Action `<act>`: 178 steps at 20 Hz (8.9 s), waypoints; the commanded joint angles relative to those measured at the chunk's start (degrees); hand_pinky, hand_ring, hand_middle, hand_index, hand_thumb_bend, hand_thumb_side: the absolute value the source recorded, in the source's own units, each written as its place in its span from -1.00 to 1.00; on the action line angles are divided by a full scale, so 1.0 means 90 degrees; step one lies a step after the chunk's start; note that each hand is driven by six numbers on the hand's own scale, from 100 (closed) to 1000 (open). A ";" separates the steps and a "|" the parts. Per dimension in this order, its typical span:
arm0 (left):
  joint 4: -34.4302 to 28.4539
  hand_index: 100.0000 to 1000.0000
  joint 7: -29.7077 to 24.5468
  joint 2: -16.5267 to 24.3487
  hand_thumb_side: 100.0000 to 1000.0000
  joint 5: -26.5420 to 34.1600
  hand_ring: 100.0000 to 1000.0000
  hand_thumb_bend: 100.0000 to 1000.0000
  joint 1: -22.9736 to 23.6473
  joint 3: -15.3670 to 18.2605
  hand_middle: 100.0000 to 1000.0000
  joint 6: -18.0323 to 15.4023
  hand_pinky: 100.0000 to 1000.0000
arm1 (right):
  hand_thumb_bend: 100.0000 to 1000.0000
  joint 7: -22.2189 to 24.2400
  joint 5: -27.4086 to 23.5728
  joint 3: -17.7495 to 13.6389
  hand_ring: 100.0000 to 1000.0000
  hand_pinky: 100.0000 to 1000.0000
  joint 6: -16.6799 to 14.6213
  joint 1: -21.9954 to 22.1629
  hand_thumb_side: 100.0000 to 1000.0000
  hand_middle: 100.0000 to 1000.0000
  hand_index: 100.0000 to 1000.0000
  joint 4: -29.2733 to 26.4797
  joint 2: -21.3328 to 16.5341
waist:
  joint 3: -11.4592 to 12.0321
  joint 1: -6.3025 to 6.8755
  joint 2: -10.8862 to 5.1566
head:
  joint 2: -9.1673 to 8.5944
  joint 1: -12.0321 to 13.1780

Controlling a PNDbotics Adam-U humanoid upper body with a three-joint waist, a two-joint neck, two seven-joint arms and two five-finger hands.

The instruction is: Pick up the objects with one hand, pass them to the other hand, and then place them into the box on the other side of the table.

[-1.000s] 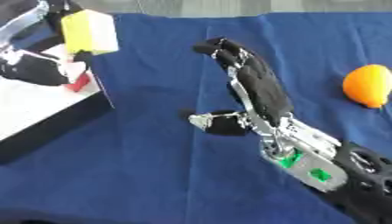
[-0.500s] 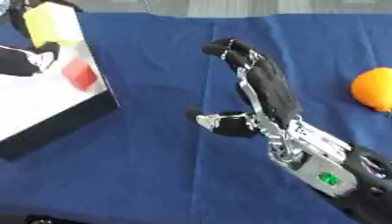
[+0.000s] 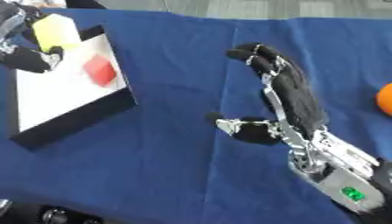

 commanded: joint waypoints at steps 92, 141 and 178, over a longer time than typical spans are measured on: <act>-0.2092 0.44 0.2263 0.0178 -0.41 0.3971 0.36 -1.00 -0.0121 0.1507 0.17 -0.0780 0.72 | 0.31 -0.1053 -0.3745 -0.4527 0.48 0.46 0.1111 0.3861 -0.71 0.44 0.60 -0.0128 -0.2431 | -0.0023 -0.0136 0.0603 | -0.0968 -0.2082; -0.2092 0.42 0.2363 0.0212 -0.50 0.3611 0.39 -1.00 0.0199 0.1516 0.20 -0.0905 0.72 | 0.26 -0.2559 -0.4384 -0.5867 0.39 0.36 0.3863 0.4016 -0.67 0.33 0.51 -0.0128 -0.2129 | 0.0035 0.0015 0.1019 | -0.1216 -0.2276; -0.2092 0.42 0.2343 0.0131 -0.50 0.3508 0.39 -1.00 0.0229 0.1460 0.20 -0.0951 0.72 | -0.53 -0.2559 -0.4306 -0.5820 -0.02 0.14 0.4027 0.3985 -1.00 -0.24 0.15 -0.0128 -0.1908 | 0.0067 0.0066 0.1104 | -0.1325 -0.2339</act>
